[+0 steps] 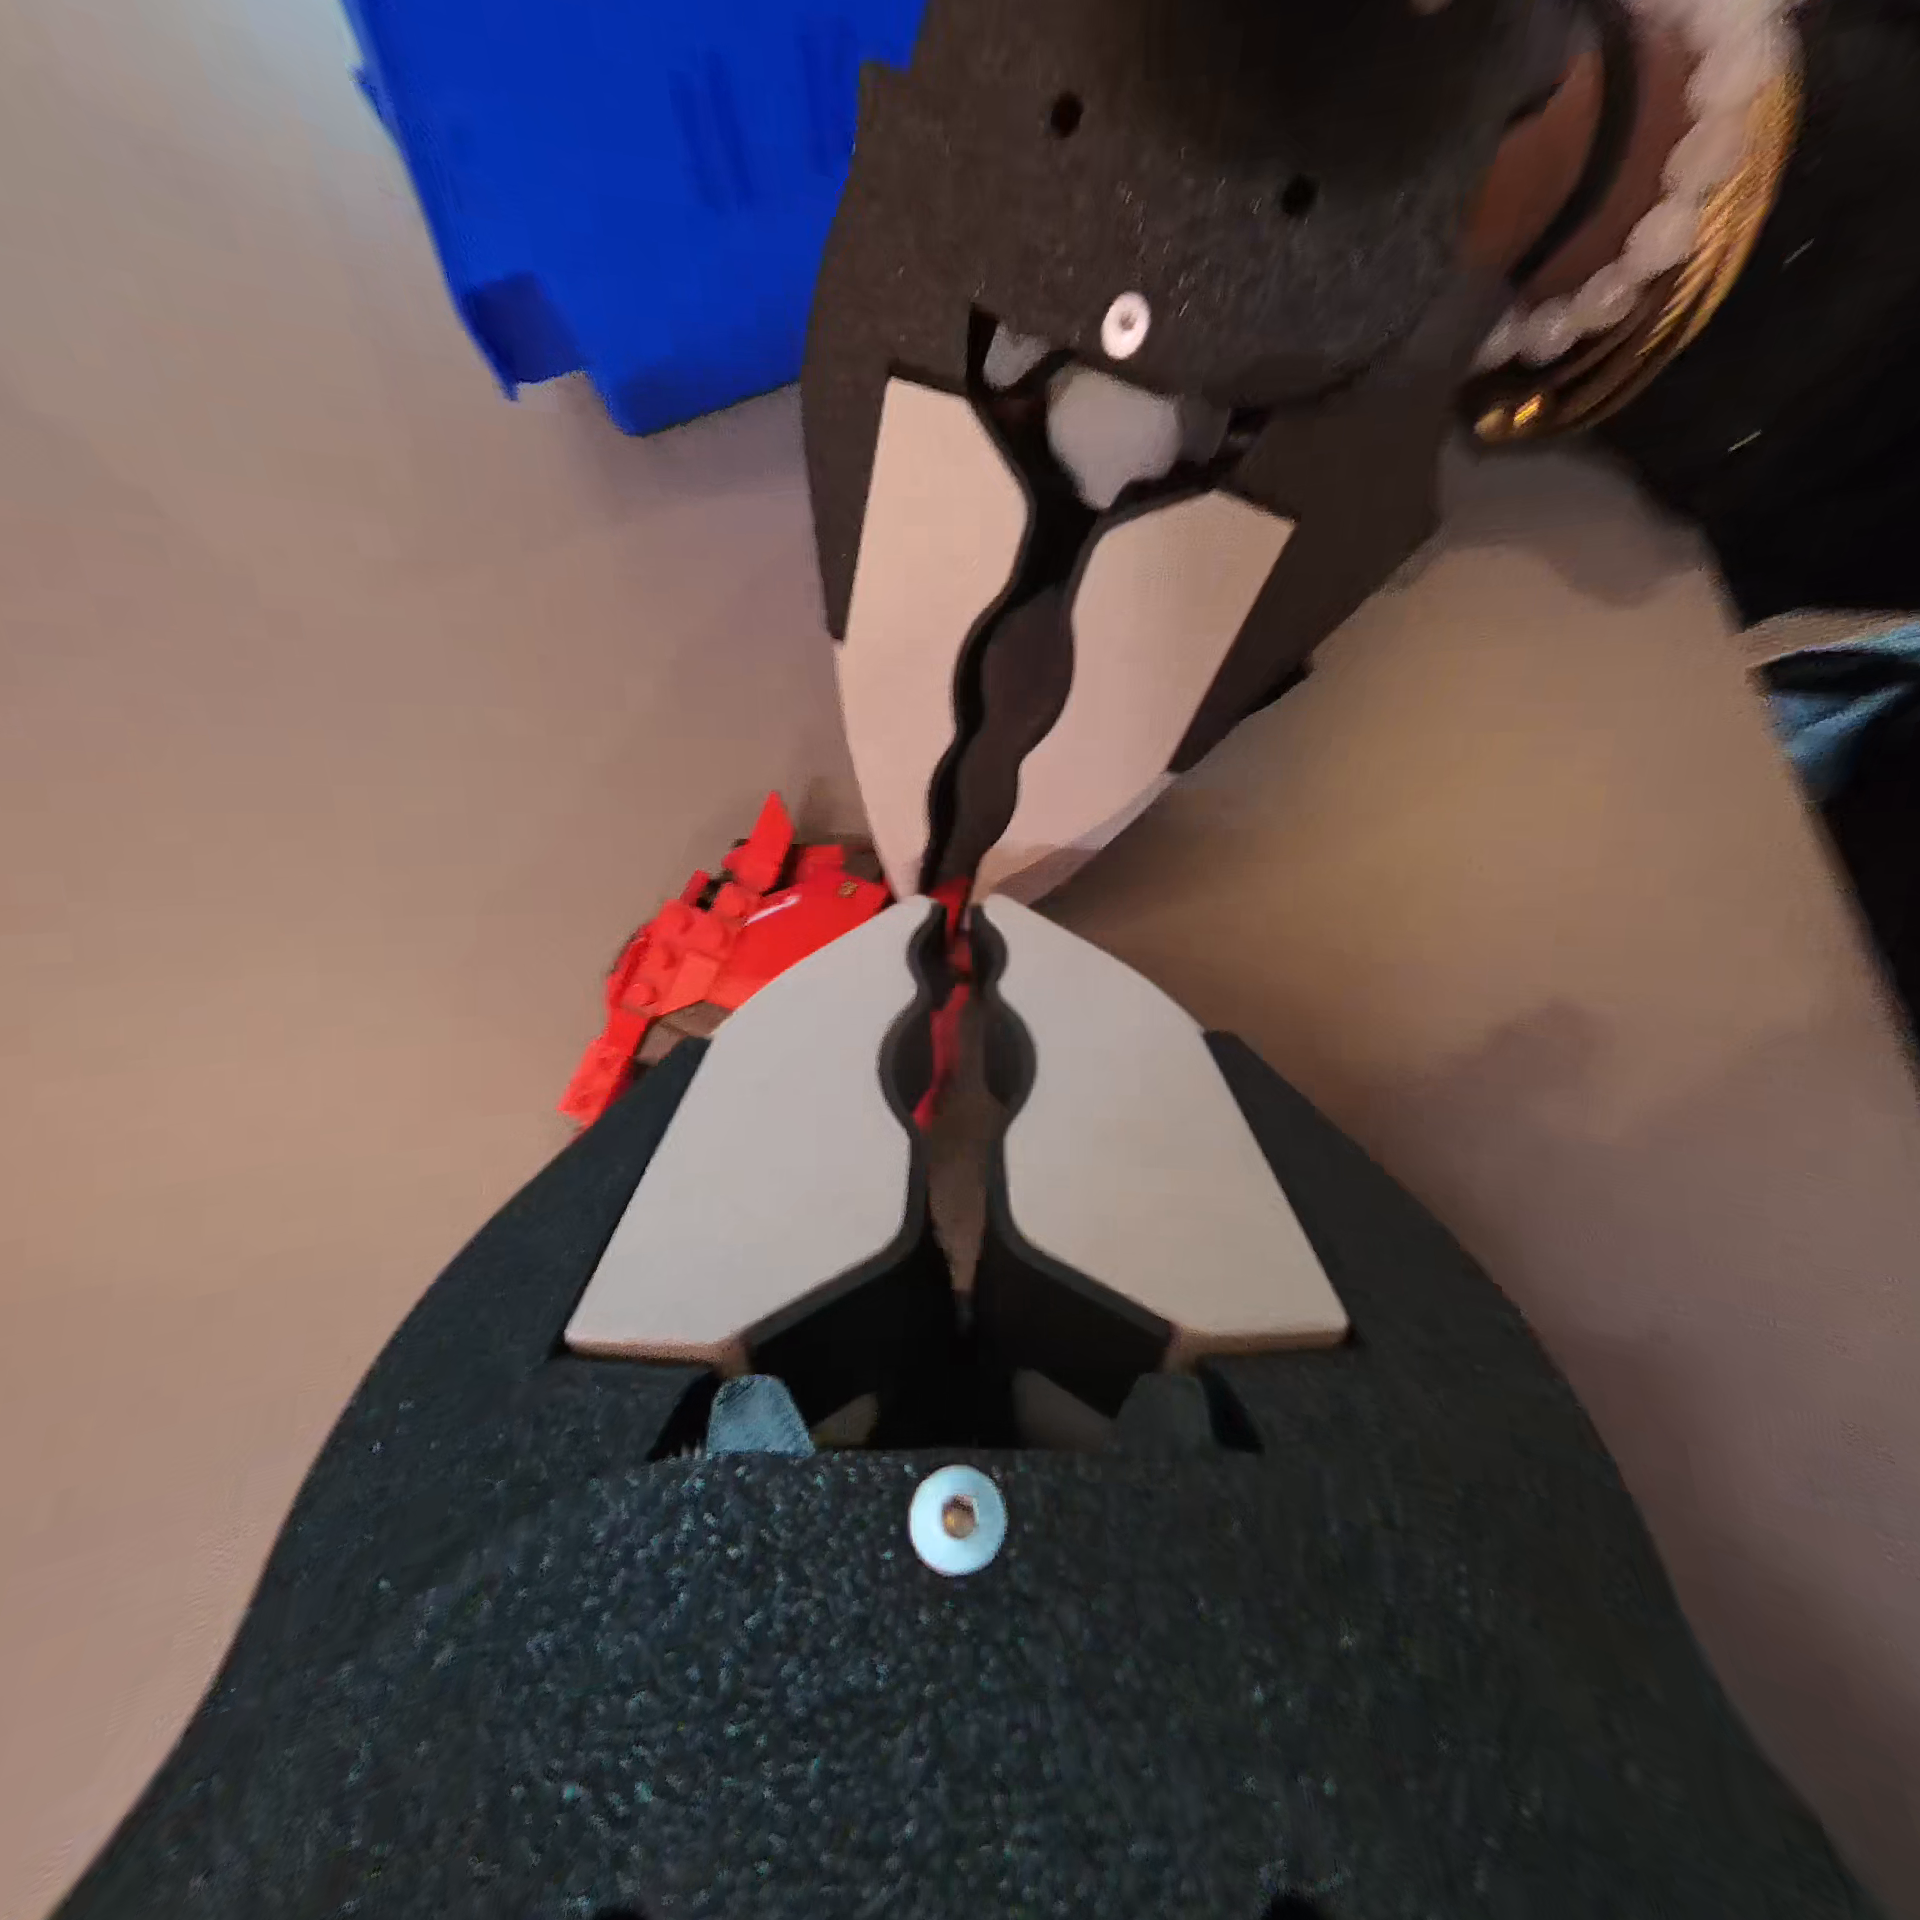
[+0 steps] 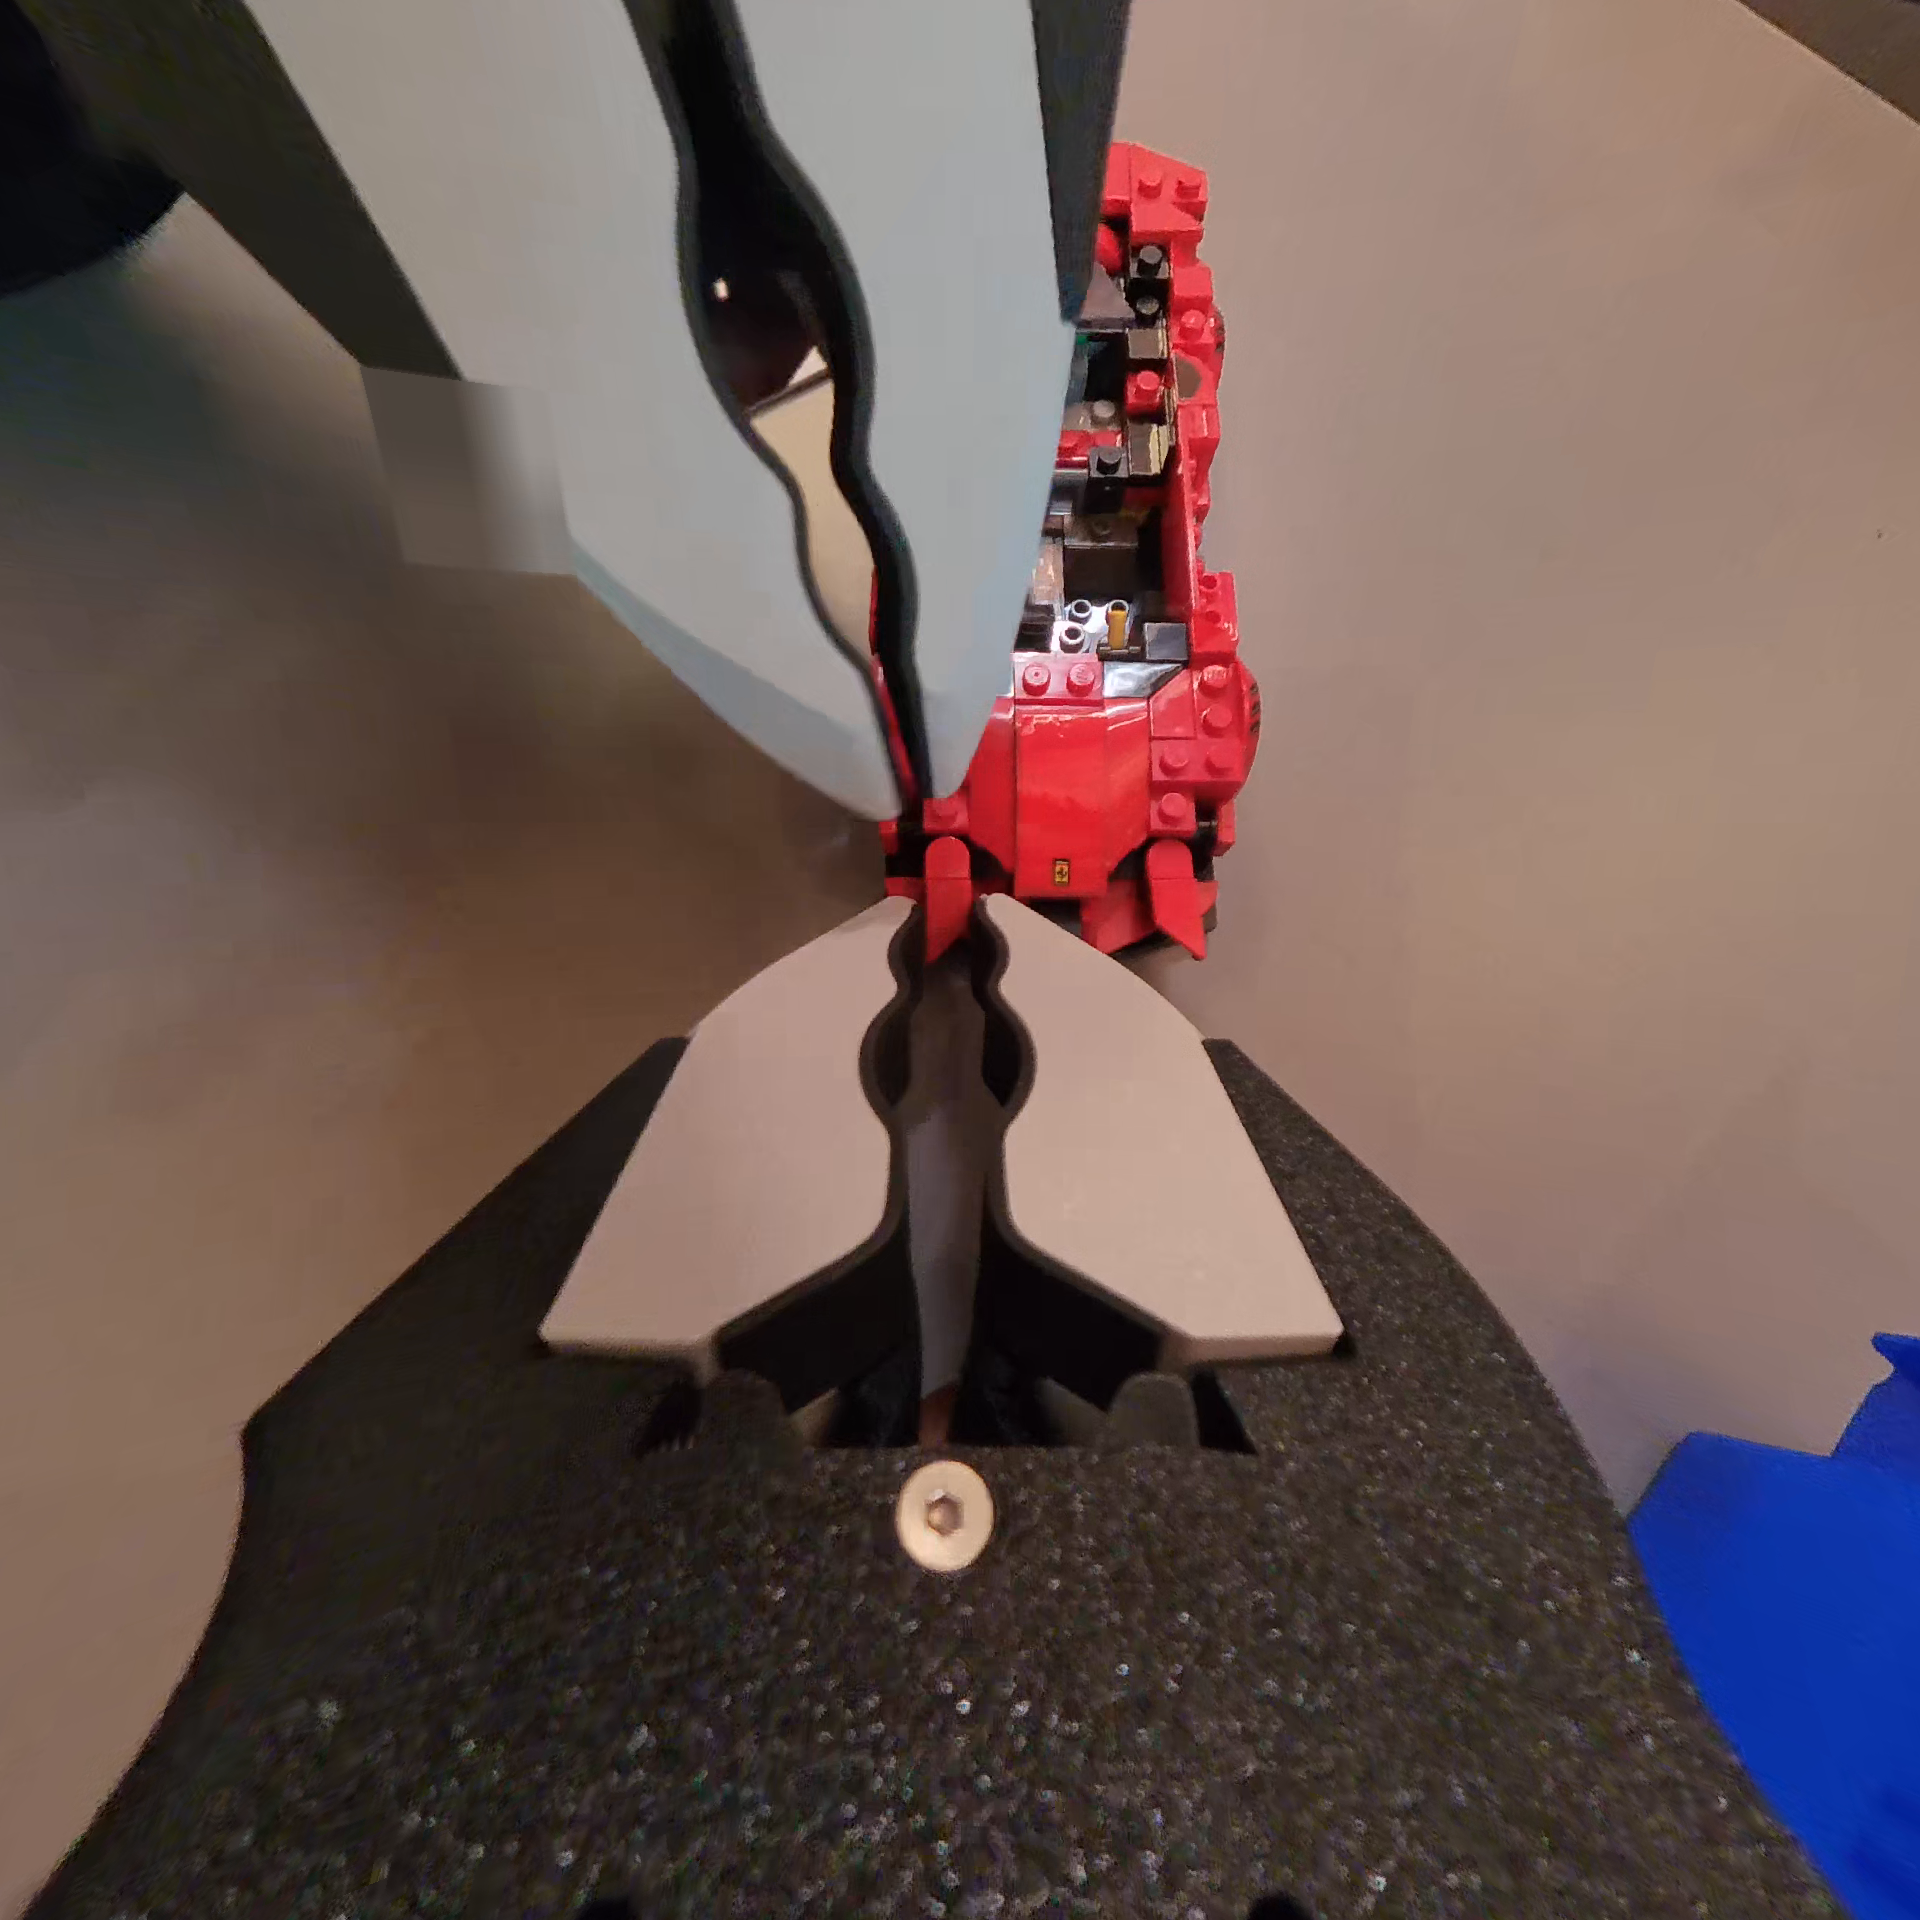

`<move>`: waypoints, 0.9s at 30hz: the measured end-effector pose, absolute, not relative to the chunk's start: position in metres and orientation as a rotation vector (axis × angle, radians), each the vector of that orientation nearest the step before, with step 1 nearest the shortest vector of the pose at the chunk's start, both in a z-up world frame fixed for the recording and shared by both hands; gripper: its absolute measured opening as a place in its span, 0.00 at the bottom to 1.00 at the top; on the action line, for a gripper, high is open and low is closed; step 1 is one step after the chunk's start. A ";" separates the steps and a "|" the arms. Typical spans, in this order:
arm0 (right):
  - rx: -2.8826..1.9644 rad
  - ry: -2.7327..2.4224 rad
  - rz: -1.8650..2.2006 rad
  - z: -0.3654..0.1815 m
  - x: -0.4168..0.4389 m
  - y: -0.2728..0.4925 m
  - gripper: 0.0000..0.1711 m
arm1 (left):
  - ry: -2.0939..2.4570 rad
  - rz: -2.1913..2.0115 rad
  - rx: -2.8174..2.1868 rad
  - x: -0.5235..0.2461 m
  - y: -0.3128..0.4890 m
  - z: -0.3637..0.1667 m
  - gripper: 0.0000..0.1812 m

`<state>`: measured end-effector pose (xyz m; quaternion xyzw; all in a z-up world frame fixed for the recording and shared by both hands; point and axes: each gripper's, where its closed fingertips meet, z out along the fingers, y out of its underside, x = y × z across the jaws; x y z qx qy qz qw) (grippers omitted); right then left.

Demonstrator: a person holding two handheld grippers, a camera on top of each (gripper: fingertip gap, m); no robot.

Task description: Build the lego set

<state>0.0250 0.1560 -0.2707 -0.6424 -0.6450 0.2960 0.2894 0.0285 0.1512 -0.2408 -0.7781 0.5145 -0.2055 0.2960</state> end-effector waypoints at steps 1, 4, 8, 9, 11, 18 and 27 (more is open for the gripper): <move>-1.714 -1.721 0.790 -0.271 0.025 0.156 0.04 | 1.362 -0.645 -2.088 0.032 0.147 -0.238 0.11; -1.714 -1.721 0.789 -0.271 0.025 0.156 0.05 | 1.518 -0.888 -2.044 0.034 0.123 -0.227 0.36; -1.709 -1.727 0.787 -0.271 0.024 0.154 0.05 | 1.943 -0.566 -1.971 0.011 0.105 -0.248 0.52; -1.709 -1.728 0.786 -0.271 0.024 0.154 0.04 | 1.987 -0.521 -1.973 0.010 0.104 -0.251 0.53; -1.708 -1.730 0.783 -0.271 0.024 0.154 0.05 | 2.032 -0.481 -1.925 0.016 0.106 -0.251 0.53; -1.712 -1.723 0.789 -0.271 0.024 0.154 0.05 | 2.099 -0.450 -1.921 0.026 0.104 -0.263 0.51; -1.714 -1.719 0.793 -0.271 0.023 0.154 0.05 | 2.106 -0.416 -1.967 0.025 0.104 -0.269 0.50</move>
